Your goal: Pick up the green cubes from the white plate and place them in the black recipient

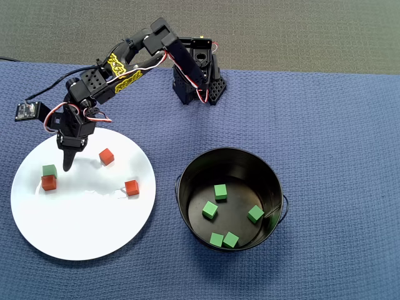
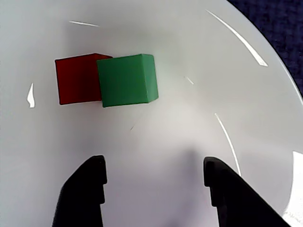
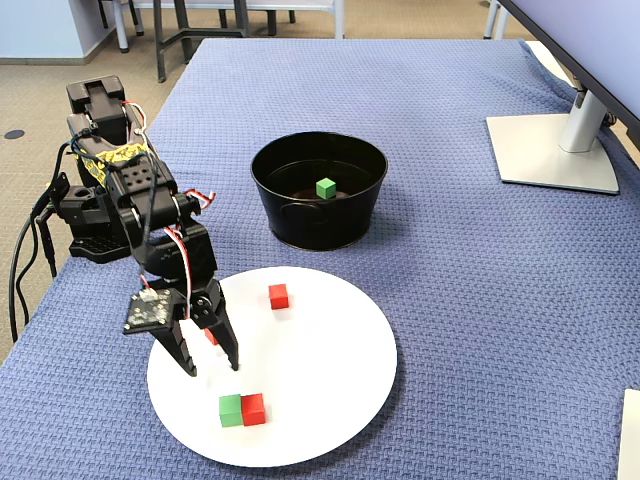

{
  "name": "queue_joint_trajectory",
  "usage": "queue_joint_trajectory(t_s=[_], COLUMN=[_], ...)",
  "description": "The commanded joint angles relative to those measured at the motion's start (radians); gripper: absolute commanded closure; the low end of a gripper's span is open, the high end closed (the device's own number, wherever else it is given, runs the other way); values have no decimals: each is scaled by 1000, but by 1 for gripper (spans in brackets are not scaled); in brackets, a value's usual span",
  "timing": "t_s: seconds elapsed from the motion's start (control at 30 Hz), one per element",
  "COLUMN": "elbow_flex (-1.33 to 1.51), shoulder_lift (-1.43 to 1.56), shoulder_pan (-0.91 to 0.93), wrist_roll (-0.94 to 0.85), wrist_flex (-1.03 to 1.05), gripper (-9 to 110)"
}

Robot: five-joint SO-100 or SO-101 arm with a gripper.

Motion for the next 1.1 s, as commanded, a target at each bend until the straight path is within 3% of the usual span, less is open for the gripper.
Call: queue_joint_trajectory(t_s=[0.0,0.4,1.07], elbow_flex=[-57,-57,-298], shoulder_lift=[9,-32,-225], shoulder_pan=[0,6,3], wrist_roll=[-92,-140,-160], wrist_flex=[-17,-48,-40], gripper=[78,78,77])
